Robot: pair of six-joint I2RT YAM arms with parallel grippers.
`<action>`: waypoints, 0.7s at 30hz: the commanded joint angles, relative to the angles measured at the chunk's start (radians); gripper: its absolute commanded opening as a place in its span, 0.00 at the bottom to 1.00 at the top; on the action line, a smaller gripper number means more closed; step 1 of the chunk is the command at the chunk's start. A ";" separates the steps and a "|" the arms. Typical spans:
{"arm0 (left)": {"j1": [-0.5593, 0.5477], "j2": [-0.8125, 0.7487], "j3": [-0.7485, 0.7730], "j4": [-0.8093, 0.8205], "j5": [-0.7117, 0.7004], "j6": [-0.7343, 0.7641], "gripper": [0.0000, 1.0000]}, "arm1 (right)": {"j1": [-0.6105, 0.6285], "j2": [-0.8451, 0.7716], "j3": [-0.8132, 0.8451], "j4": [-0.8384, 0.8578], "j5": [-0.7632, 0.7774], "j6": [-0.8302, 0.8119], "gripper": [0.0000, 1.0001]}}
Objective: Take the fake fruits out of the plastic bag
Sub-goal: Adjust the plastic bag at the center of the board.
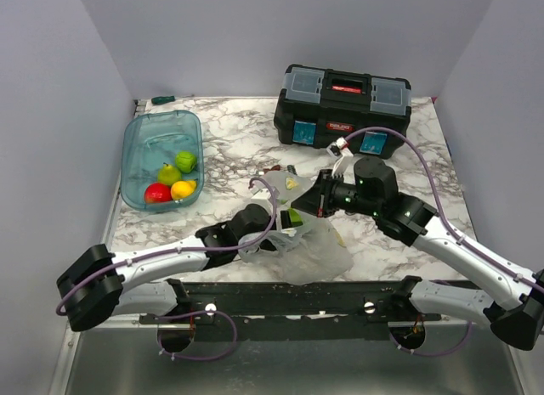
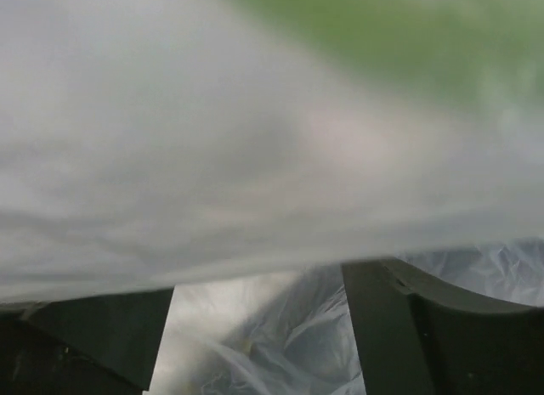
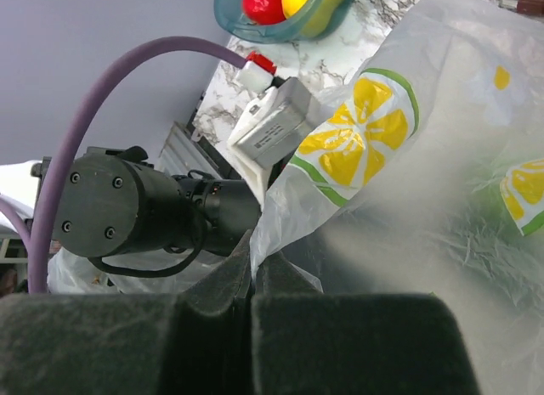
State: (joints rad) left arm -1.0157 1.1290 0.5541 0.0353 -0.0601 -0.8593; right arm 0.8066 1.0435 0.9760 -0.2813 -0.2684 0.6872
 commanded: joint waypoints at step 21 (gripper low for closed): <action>0.006 0.548 0.248 0.162 0.060 -0.007 0.62 | 0.005 -0.159 -0.106 -0.094 0.098 0.036 0.01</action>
State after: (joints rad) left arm -1.0126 1.6569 0.7795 0.1665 -0.0269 -0.8654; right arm 0.8066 0.9154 0.8856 -0.3641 -0.1860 0.7105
